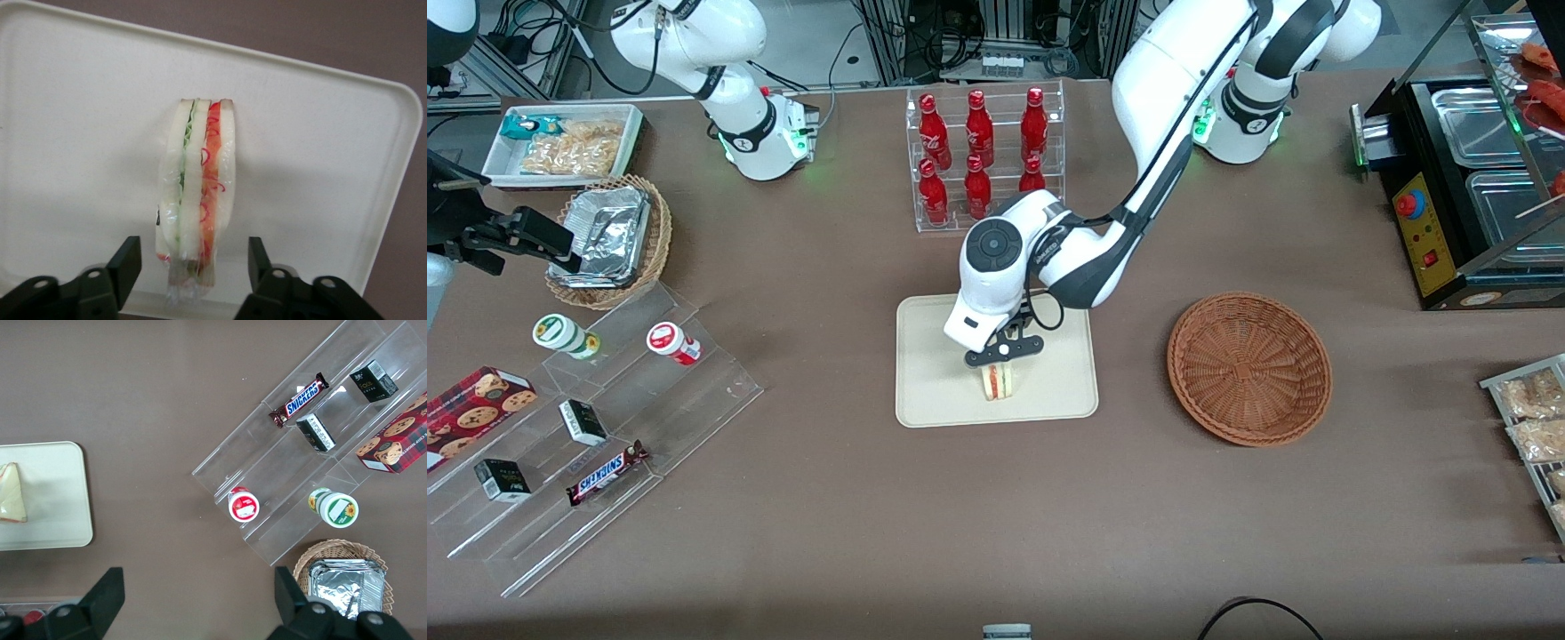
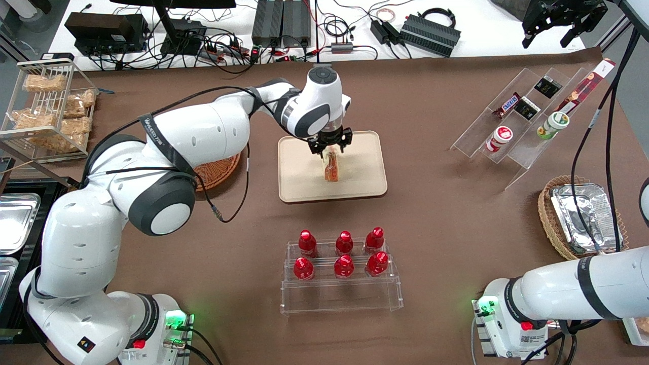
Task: Place sandwich from basket to tray
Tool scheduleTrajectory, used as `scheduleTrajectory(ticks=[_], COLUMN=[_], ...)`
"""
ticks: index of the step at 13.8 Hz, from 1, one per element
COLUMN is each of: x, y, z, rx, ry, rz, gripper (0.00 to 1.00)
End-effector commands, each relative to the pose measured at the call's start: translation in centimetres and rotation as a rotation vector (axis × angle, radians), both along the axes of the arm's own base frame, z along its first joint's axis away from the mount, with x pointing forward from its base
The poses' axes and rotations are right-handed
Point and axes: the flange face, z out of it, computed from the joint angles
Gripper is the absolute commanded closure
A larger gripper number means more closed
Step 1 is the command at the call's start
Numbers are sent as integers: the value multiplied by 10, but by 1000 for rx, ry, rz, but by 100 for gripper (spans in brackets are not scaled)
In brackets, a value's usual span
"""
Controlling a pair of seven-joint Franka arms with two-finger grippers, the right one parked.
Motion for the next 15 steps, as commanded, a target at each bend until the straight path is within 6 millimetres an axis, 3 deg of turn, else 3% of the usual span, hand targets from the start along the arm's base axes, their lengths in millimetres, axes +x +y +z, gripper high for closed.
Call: scheduleTrajectory(ticks=[1, 2, 4, 8, 11, 15], x=[-3, -1, 8, 43, 52, 60], y=[12, 23, 51, 132, 183, 267], z=[56, 70, 79, 98, 99, 122], rx=[38, 57, 165, 235, 242, 225], ry=[-13, -4, 13, 73, 105, 124], rz=[14, 22, -11, 40, 0, -58], gripper=[0, 0, 0, 0, 0, 0])
